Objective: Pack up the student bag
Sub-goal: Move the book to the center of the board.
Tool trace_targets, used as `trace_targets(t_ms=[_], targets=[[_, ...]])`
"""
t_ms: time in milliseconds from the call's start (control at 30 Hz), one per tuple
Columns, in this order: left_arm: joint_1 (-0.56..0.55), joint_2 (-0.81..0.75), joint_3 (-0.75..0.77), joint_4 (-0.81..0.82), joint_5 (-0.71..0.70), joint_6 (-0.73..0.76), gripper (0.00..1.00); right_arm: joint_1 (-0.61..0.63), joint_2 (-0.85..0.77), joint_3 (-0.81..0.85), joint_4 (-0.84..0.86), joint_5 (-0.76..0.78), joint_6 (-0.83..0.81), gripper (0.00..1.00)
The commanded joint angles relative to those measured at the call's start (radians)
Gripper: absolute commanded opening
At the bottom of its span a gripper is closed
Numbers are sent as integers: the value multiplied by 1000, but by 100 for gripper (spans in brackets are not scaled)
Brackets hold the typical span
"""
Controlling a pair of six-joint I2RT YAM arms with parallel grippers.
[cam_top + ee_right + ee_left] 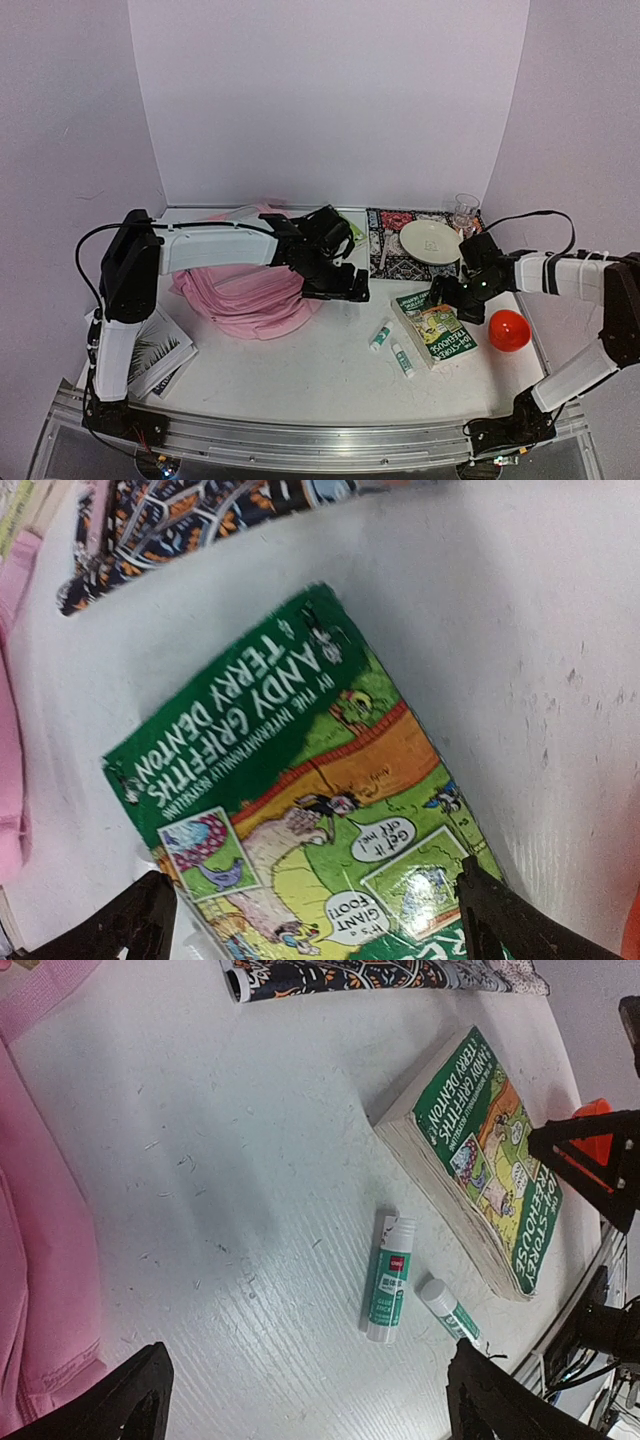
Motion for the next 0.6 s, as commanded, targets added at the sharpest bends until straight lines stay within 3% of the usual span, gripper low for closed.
trace_targets(t_ms=[0, 233, 567], targets=[[-3, 35, 62, -9, 27, 26, 96, -1, 46, -26, -49, 25, -15, 98], [-2, 66, 75, -9, 27, 37, 97, 14, 146, -13, 26, -48, -49, 94], [-2, 104, 105, -11, 17, 49, 97, 158, 286, 156, 52, -86, -34, 93]])
